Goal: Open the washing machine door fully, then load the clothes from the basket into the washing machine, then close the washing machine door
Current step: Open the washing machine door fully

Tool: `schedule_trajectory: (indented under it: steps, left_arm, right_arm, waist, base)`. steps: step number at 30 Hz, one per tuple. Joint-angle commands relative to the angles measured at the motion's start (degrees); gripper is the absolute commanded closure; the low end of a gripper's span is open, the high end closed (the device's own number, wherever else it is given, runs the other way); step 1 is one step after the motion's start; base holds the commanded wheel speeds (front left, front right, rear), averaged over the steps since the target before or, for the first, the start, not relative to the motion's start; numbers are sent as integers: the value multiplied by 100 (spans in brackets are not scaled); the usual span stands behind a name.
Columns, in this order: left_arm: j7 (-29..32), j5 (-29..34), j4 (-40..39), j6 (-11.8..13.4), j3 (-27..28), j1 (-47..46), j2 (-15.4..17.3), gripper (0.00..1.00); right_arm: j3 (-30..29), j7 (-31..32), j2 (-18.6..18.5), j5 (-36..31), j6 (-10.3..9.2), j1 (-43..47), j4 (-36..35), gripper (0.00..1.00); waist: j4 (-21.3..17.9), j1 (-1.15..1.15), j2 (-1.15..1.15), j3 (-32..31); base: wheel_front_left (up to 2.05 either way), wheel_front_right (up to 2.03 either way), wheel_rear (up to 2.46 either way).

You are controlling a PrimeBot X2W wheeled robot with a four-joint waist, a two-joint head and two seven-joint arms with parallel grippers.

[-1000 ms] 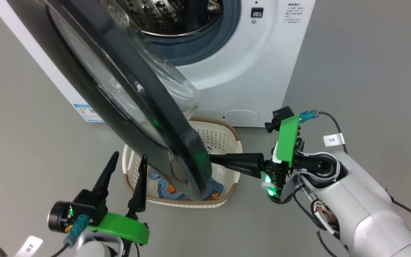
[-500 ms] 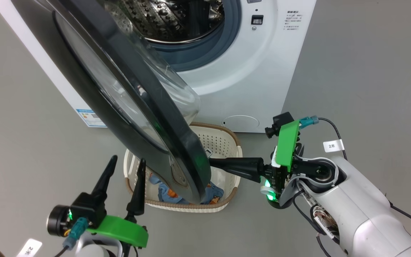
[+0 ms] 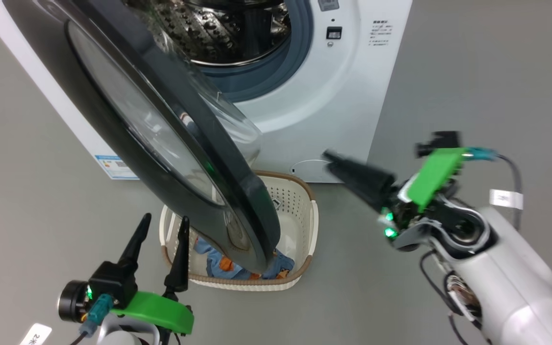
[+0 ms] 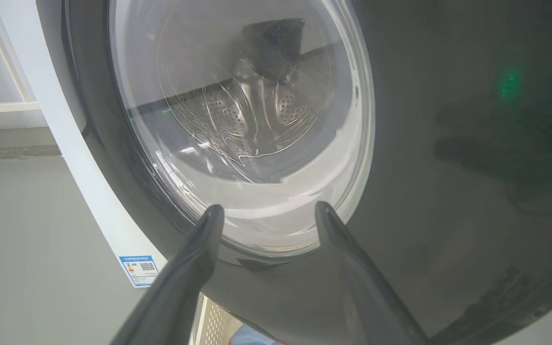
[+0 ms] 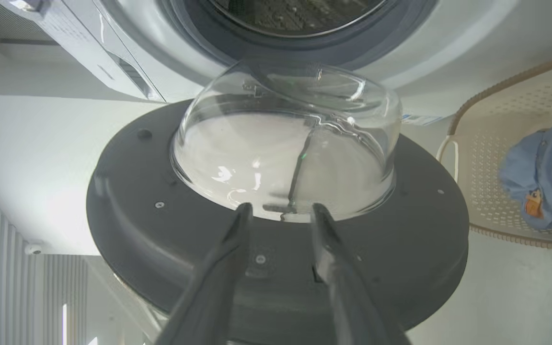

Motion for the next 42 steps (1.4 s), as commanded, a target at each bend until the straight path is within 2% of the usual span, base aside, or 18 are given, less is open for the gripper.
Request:
schedule_trajectory:
  steps: [1,7,13,16,17,18,23,28,31,35,42]
  left_arm:
    - [-37,66,-88,37,209,-12,104,0]
    - [-37,84,-58,38,285,82,105,0]
    - [-37,122,-60,39,339,161,119,0]
    - [-37,124,-67,40,370,218,119,0]
    - [-37,122,-68,35,377,237,119,0]
    - [-37,122,-68,35,377,237,119,0]
    - [-37,126,-71,37,378,338,117,0]
    - [-37,135,-103,32,373,429,116,0]
    - [-37,126,-118,31,375,480,115,0]
    - [-37,119,-124,23,374,513,113,0]
    - [-37,120,-132,21,381,552,112,0]
  right_arm:
    - [-101,-320,-46,-195,43,119,-313,0]
    - [-488,-1930,-410,-1225,43,607,-806,0]
    - [-569,-3855,-842,-3010,43,1070,-728,0]
    - [-721,-4414,-1035,-4184,43,1287,-528,0]
    - [-839,-4465,-991,-4492,43,1379,-489,0]
    - [-839,-4465,-991,-4492,43,1379,-489,0]
    - [-1587,-4522,-701,-6229,43,1980,-590,0]
    - [-2308,-4524,-289,-7729,43,2637,-1061,0]
    - [-2671,-4477,-23,-8403,43,3018,-1390,0]
    - [-2948,-4254,244,-8973,43,3475,-1908,0]
    - [-3101,-3949,448,-9236,43,4023,-2531,0]
  waist:
    - [-35,0,0,-38]
    - [-115,0,0,-221]
    - [-181,0,0,-370]
    - [-233,0,0,-442]
    - [-249,0,0,-468]
    - [-249,0,0,-468]
    - [-313,0,0,-586]
    - [-358,0,0,-634]
    - [-368,0,0,-667]
    - [-356,0,0,-667]
    - [-345,0,0,-684]
  base:
    - [0,0,0]
    - [0,0,0]
    - [0,0,0]
    - [0,0,0]
    - [0,0,0]
    - [0,0,0]
    - [0,0,0]
    - [0,0,0]
    - [0,0,0]
    - [0,0,0]
    - [0,0,0]
